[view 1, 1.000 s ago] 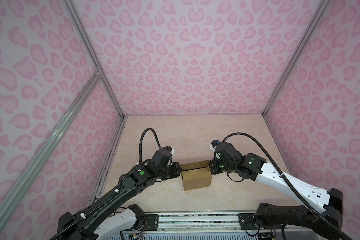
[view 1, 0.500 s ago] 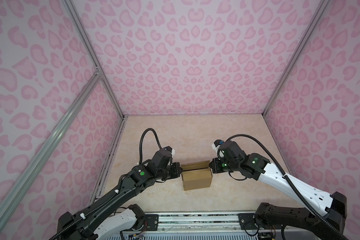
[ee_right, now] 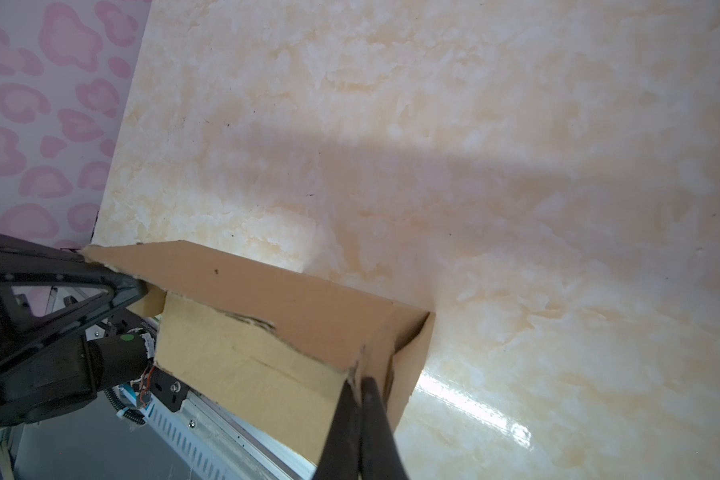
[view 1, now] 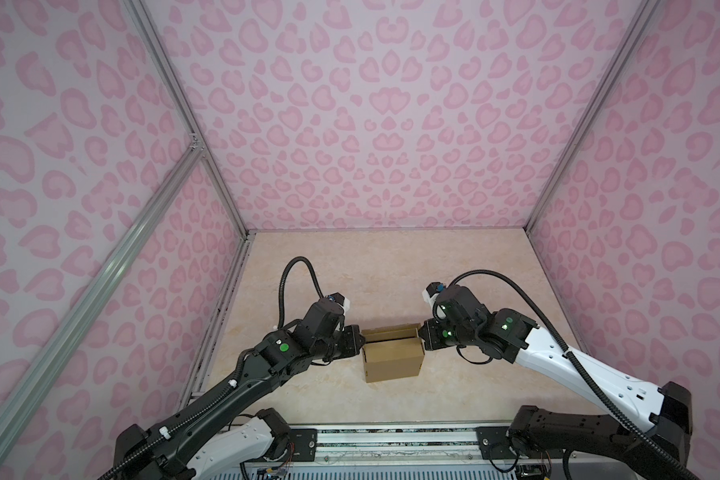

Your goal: Fold the paper box

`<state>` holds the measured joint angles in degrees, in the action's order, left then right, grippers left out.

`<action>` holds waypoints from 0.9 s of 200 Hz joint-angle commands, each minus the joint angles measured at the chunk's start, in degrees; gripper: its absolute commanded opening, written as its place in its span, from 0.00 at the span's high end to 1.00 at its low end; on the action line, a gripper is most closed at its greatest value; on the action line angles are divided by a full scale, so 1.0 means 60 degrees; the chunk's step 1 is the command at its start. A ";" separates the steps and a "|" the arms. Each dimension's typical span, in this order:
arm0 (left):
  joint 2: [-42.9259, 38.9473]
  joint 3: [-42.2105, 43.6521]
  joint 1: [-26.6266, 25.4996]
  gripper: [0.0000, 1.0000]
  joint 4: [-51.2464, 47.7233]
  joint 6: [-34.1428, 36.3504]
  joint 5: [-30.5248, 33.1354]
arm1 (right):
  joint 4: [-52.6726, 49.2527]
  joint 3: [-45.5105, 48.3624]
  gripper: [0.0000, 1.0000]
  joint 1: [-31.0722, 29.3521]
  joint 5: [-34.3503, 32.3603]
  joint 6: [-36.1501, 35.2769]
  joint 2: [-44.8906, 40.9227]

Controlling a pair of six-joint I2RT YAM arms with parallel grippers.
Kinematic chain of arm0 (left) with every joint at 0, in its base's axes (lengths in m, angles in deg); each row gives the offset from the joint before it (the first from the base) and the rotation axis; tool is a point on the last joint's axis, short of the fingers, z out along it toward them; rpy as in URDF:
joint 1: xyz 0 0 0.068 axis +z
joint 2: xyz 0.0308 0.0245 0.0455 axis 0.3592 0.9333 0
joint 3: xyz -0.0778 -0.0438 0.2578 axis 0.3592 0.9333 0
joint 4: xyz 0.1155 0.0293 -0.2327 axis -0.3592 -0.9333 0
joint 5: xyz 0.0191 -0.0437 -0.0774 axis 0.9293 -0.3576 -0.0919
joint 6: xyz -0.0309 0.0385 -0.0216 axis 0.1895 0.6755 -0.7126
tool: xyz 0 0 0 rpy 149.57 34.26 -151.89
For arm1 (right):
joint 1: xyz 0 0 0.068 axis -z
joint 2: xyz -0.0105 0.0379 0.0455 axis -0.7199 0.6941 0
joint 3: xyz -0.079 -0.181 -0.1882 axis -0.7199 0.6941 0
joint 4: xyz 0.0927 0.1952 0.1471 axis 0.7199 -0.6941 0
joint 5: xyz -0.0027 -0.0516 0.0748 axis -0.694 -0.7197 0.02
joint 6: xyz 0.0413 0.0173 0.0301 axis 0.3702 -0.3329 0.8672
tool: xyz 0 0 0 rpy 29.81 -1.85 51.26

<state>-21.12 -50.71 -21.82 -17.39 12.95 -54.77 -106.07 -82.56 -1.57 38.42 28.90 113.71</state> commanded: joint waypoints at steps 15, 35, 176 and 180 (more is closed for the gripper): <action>-0.0007 0.0017 -0.0032 0.96 -0.0243 0.0036 -0.0035 | -0.0736 -0.0006 0.96 -0.0165 -0.0492 -0.0136 0.0110; -0.0040 0.0021 -0.0028 0.95 -0.0246 0.0037 -0.0018 | -0.0805 0.0004 0.96 -0.0164 -0.0718 -0.0092 -0.0096; -0.0155 0.0172 -0.0110 0.88 -0.0110 0.0037 0.0073 | -0.0549 0.0668 0.96 -0.0668 -0.1107 0.0141 -0.0534; -0.0154 0.0162 -0.0108 0.87 -0.0109 0.0050 0.0073 | -0.0550 0.0690 0.96 -0.0688 -0.1121 0.0145 -0.0514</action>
<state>-21.71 -50.05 -22.48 -17.22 12.95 -54.98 -105.41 -79.61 -5.09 32.65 28.99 110.39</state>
